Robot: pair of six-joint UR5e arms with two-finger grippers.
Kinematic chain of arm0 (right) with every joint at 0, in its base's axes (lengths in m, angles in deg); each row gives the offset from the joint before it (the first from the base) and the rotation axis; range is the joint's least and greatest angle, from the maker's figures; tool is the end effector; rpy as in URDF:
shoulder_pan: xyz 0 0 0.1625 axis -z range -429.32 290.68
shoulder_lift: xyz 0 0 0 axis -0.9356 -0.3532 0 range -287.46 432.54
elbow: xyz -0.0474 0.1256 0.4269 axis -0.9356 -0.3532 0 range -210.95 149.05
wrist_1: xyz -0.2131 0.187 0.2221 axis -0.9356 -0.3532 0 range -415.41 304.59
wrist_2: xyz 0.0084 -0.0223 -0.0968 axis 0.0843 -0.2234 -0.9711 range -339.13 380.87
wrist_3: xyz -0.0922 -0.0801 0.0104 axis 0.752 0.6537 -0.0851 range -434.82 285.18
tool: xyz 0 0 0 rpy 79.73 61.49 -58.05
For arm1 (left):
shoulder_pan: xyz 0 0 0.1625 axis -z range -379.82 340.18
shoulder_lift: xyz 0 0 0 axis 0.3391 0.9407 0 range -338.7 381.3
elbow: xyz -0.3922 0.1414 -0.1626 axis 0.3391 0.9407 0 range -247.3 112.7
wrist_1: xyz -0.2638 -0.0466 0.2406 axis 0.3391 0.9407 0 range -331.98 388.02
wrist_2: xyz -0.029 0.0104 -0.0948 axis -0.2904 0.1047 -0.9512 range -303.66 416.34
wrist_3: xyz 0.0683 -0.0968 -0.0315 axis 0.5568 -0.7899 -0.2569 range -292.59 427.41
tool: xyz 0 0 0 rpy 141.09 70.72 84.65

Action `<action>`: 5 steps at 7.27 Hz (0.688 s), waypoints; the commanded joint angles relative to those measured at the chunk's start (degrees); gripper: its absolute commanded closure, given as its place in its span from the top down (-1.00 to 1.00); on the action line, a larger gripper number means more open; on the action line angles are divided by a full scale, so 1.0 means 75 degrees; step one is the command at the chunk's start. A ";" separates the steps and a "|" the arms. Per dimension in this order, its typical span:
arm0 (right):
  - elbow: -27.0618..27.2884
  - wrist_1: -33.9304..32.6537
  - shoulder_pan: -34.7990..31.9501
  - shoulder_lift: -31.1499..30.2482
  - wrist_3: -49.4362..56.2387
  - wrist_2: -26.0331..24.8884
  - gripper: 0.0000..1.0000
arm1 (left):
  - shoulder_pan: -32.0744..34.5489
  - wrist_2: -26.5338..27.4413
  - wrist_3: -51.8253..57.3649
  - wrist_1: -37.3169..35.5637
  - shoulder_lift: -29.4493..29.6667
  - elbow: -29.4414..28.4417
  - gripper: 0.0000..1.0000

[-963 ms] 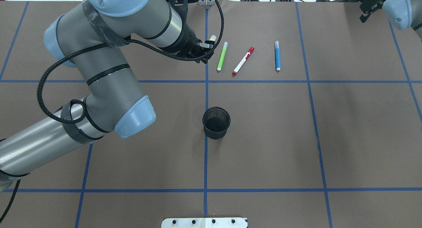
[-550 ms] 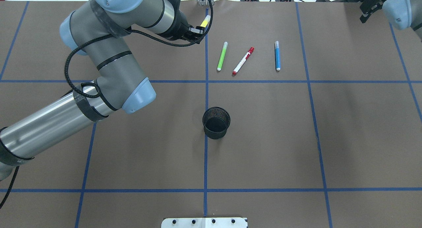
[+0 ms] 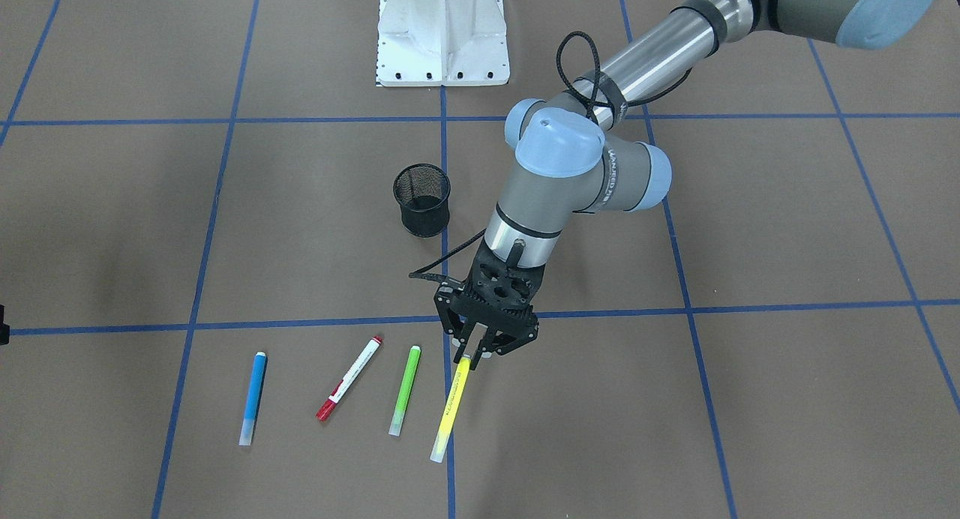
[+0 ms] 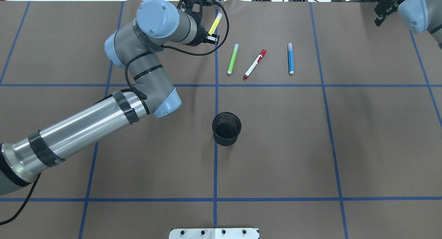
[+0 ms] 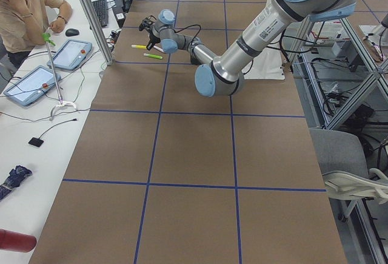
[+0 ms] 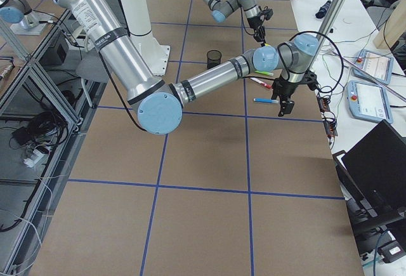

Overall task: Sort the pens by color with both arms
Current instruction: 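Lower the yellow highlighter beside the green marker and open the left gripper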

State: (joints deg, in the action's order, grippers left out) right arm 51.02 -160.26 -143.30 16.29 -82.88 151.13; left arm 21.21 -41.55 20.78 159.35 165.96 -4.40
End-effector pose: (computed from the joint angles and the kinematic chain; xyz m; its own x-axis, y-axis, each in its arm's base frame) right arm -0.1317 -0.6547 0.4625 0.7310 -0.1920 0.6548 0.1701 0.9806 0.0976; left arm 0.5351 -0.6200 0.2174 0.5777 0.3989 -0.7121 0.2159 0.7667 0.6046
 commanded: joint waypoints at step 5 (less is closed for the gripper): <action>-0.0030 0.0000 0.0055 0.0000 -0.0003 -0.0001 0.98 | -0.0467 0.0196 0.0381 0.0220 0.0096 -0.0629 0.48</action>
State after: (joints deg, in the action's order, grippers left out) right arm 50.80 -160.26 -142.90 16.29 -82.90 151.12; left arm 18.10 -40.11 23.63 160.99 166.75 -9.05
